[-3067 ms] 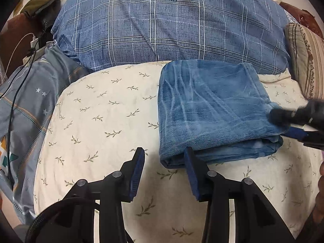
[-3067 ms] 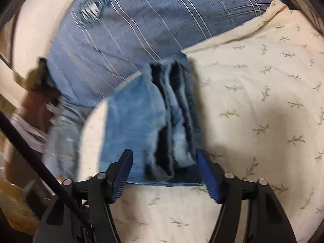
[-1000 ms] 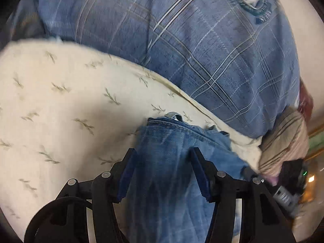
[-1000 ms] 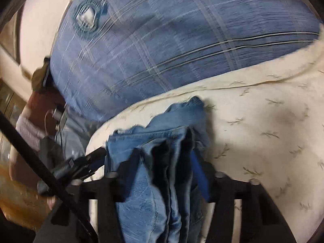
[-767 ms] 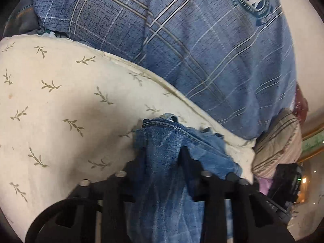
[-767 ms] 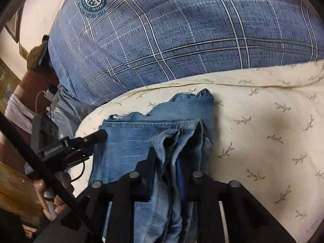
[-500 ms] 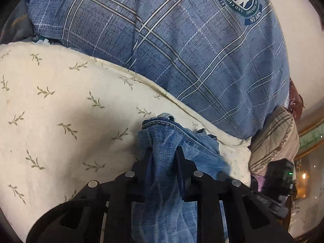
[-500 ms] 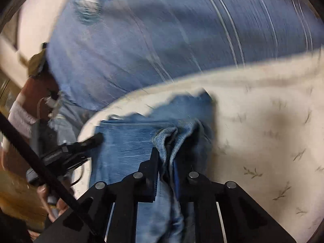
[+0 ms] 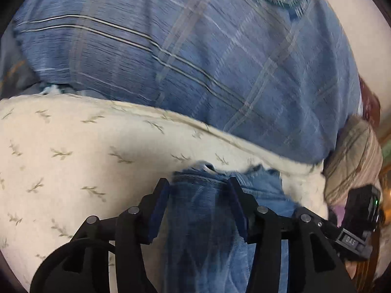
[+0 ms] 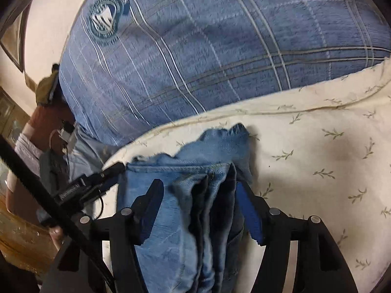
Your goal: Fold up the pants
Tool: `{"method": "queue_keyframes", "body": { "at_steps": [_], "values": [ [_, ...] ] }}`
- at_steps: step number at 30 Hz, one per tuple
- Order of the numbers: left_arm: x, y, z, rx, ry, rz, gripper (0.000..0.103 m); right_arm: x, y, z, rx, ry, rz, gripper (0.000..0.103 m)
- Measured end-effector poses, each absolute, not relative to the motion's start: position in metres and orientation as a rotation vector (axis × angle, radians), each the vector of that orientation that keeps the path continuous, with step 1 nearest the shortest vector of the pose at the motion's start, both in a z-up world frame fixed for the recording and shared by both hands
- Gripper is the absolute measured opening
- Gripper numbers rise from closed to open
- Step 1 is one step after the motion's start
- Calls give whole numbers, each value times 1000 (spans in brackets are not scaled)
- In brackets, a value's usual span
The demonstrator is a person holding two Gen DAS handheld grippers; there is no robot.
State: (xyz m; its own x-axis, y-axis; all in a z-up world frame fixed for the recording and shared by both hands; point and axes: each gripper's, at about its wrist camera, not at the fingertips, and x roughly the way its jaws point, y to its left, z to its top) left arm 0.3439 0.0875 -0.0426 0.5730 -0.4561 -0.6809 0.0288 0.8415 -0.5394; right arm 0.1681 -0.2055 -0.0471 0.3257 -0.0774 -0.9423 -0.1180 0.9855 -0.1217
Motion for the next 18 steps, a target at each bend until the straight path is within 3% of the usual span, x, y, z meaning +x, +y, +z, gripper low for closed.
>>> {"method": "queue_keyframes", "body": {
  "at_steps": [1,2,4,6,10,13,15,16,17,18],
  "values": [
    [344,85,-44,-502,917,-288,38,168,-207,-50,-182,1244,21,60],
    [344,83,-45,-503,908,-289,32,168,-208,-51,-183,1244,17,47],
    [344,80,-44,-507,911,-300,20,169,-208,-54,-197,1260,12,38],
    [343,83,-38,-529,889,-325,17,167,-203,-52,-214,1255,17,23],
    [348,89,-47,-582,906,-328,22,168,-200,-52,-239,1258,14,22],
    [348,92,-50,-599,933,-292,35,168,-212,-58,-183,1294,5,32],
    [341,97,-42,-595,948,-323,43,163,-208,-51,-191,1291,-17,50],
    [334,102,-39,-597,955,-324,51,159,-204,-45,-203,1281,-24,66],
    [324,110,-37,-608,961,-306,54,153,-202,-39,-206,1264,-18,74],
    [318,114,-37,-617,968,-286,56,146,-200,-33,-199,1248,-11,76]
  ]
}}
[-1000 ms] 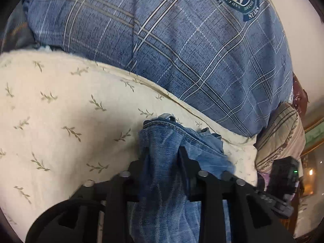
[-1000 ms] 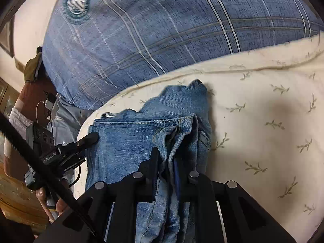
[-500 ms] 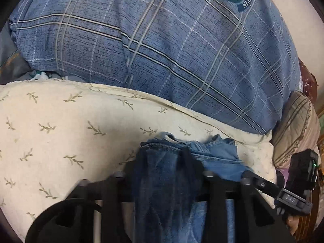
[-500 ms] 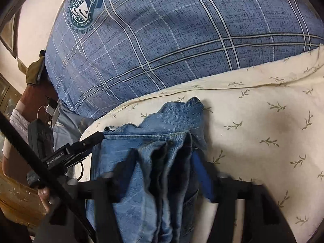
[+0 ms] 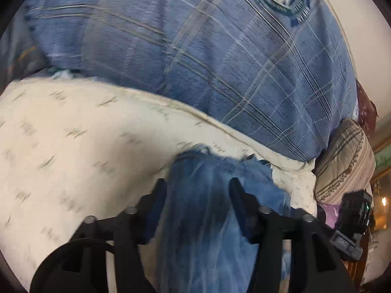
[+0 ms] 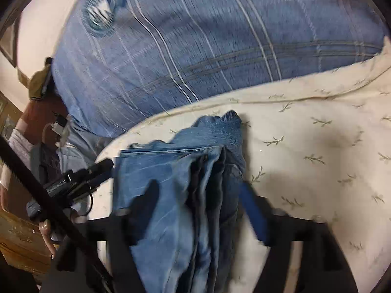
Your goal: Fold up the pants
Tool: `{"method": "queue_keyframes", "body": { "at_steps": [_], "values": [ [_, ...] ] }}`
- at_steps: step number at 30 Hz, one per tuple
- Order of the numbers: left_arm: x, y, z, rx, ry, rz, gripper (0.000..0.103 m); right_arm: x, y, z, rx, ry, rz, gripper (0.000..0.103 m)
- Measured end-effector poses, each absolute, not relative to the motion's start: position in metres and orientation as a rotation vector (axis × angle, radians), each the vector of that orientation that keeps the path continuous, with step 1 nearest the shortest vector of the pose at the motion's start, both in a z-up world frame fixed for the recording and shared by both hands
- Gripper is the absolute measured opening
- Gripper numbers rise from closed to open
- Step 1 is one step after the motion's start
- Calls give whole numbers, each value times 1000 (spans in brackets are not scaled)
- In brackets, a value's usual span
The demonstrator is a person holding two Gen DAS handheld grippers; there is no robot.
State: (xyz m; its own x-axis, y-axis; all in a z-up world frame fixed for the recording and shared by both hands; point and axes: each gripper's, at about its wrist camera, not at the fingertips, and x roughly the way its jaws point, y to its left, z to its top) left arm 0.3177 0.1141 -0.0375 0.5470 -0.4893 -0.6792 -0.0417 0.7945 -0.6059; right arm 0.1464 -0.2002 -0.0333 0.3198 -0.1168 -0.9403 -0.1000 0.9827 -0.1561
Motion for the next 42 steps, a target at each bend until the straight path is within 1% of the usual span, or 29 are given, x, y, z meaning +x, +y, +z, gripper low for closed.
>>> {"method": "queue_keyframes", "body": {
  "at_steps": [2,5,9,10,11,12,14,15,17,20,21,22,23,25,26,27,28,29,33,34,35,36,37,38,41,42],
  "values": [
    [303,120,-44,-642,995,-265,56,134,-202,-28,-160,1254,-24,76],
    [290,112,-50,-636,1021,-274,56,117,-211,-38,-110,1294,-55,76],
    [298,99,-53,-563,1017,-244,54,116,-215,-50,-129,1313,-70,76],
    [300,98,-59,-568,1024,-228,50,118,-215,-54,-129,1318,-61,76],
    [303,96,-64,-597,1037,-243,42,120,-215,-57,-133,1322,-60,72],
    [305,96,-67,-630,1049,-267,28,121,-214,-59,-140,1321,-68,62],
    [302,97,-64,-665,1030,-265,20,123,-213,-61,-136,1329,-58,54],
    [300,96,-59,-666,1016,-279,12,123,-212,-59,-144,1326,-60,50],
    [298,94,-54,-666,994,-289,10,120,-206,-57,-172,1325,-59,40],
    [301,94,-60,-663,1003,-277,10,121,-208,-57,-173,1325,-63,39],
    [301,95,-62,-662,1007,-275,12,122,-211,-57,-159,1327,-63,39],
    [301,95,-62,-656,1012,-271,17,121,-211,-57,-154,1325,-61,39],
    [299,95,-60,-644,1017,-263,19,121,-211,-57,-151,1324,-61,43],
    [287,96,-52,-621,1012,-251,33,117,-211,-51,-126,1322,-62,47],
    [278,99,-46,-608,1003,-246,35,111,-211,-46,-109,1311,-56,56],
    [268,101,-40,-599,990,-246,37,107,-211,-42,-91,1304,-48,70],
    [260,102,-36,-594,976,-251,39,101,-210,-38,-67,1293,-35,76],
    [250,101,-33,-584,963,-258,39,97,-209,-35,-57,1282,-34,79],
    [246,86,-43,-507,1006,-245,39,85,-208,-43,-90,1294,-72,79],
    [247,83,-45,-491,1012,-234,37,87,-208,-49,-112,1306,-88,77],
    [248,82,-46,-488,1001,-216,33,89,-208,-54,-135,1320,-100,71],
    [247,82,-46,-495,996,-221,22,90,-208,-57,-140,1324,-92,57],
    [246,82,-44,-505,990,-231,12,90,-206,-58,-138,1327,-82,54],
    [246,83,-40,-520,977,-251,8,89,-203,-57,-166,1323,-89,45],
    [244,83,-34,-520,940,-282,7,89,-203,-53,-184,1326,-79,33],
    [245,84,-37,-527,949,-278,8,90,-206,-53,-177,1331,-74,33]
  ]
}}
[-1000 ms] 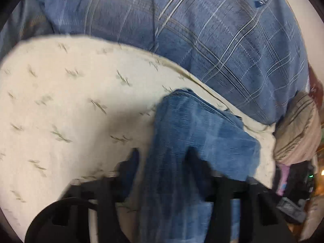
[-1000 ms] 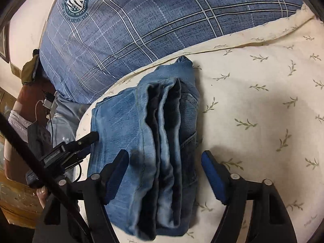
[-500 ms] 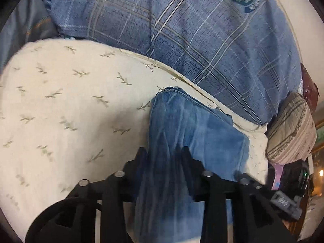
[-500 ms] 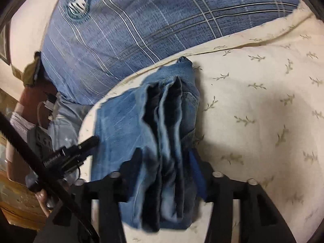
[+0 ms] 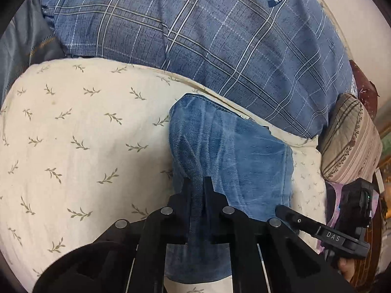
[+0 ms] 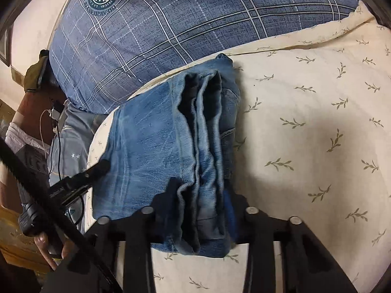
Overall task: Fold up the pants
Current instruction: 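Open both tools and lift them away from the folded jeans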
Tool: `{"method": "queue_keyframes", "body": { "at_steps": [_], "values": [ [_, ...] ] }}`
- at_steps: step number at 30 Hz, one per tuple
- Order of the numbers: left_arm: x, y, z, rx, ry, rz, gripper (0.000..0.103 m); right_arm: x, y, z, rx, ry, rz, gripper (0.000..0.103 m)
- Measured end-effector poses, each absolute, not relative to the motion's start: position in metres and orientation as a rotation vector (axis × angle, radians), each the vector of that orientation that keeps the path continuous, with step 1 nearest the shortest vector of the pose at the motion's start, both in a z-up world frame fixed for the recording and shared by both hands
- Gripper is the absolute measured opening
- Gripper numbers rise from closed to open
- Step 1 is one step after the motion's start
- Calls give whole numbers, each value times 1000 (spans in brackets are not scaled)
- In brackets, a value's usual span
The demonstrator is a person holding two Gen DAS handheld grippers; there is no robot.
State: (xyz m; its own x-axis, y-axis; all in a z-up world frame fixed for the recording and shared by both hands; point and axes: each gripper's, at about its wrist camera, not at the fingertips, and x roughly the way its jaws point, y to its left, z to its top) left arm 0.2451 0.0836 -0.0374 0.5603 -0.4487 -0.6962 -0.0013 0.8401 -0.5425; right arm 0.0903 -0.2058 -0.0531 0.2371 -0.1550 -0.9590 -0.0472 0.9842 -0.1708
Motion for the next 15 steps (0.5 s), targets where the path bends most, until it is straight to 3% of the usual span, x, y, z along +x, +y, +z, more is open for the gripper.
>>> {"method": "queue_keyframes", "body": {
  "at_steps": [2,4,7,8,9,15],
  "values": [
    [248,87,-48,-521,964,-257,15,91,-211,-55,-154,1335,-63,35],
    [247,87,-52,-497,984,-233,35,90,-212,-56,-154,1336,-52,44],
    [226,94,-49,-532,959,-237,45,76,-212,-48,-121,1311,-45,59],
    [216,97,-50,-542,959,-240,47,69,-211,-45,-116,1296,-43,70],
    [209,98,-51,-549,958,-238,48,61,-210,-42,-115,1281,-42,73],
    [166,97,-47,-503,915,-206,48,14,-198,-37,-232,1227,-86,73]
  ]
}}
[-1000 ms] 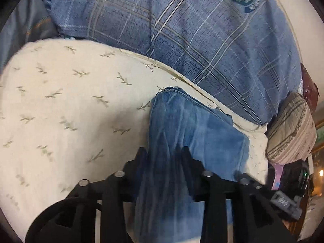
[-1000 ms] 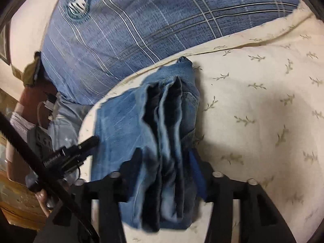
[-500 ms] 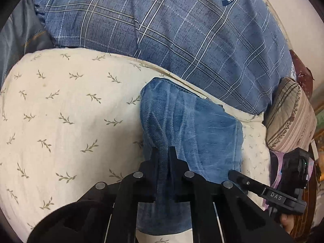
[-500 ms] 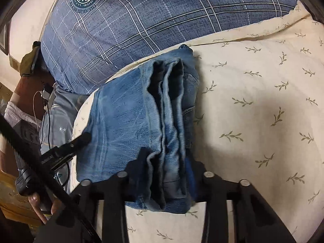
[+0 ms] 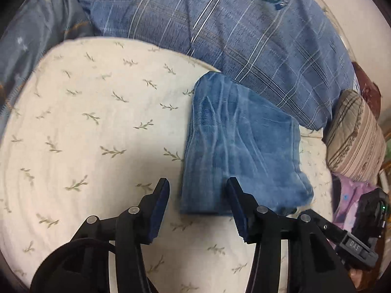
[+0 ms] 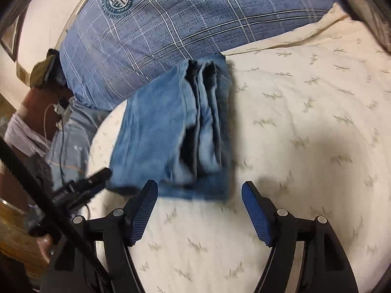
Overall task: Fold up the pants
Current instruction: 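Open both tools and lift them away from the folded jeans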
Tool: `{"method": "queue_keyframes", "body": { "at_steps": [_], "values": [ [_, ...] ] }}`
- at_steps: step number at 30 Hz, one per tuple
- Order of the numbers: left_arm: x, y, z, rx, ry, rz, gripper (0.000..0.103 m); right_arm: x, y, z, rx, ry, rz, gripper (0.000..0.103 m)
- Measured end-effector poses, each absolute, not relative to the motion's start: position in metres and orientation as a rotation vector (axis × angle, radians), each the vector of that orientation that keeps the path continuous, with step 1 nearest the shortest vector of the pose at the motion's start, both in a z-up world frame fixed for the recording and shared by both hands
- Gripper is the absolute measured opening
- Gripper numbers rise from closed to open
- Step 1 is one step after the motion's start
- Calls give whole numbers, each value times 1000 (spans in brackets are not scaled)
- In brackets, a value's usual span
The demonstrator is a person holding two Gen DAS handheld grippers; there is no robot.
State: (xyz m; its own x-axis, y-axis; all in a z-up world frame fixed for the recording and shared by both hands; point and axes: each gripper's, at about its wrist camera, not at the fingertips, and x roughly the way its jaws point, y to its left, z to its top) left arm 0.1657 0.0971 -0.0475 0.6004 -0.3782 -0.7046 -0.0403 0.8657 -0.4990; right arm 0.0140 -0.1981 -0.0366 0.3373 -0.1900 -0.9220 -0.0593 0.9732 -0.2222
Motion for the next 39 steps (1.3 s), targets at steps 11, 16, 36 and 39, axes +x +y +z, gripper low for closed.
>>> {"method": "queue_keyframes", "body": {
  "at_steps": [11,16,36,39],
  "values": [
    [150,71,-61,-353,914,-115,38,17,-182,-72,-537,1203,-196,40],
    [149,64,-58,-319,852,-127,6,17,-183,-68,-540,1172,-202,9],
    [68,17,-48,-44,824,-23,49,-43,-179,-40,-350,1181,-138,59],
    [49,24,-40,-80,807,-25,50,-55,-173,-38,-366,1163,-138,61]
  ]
}}
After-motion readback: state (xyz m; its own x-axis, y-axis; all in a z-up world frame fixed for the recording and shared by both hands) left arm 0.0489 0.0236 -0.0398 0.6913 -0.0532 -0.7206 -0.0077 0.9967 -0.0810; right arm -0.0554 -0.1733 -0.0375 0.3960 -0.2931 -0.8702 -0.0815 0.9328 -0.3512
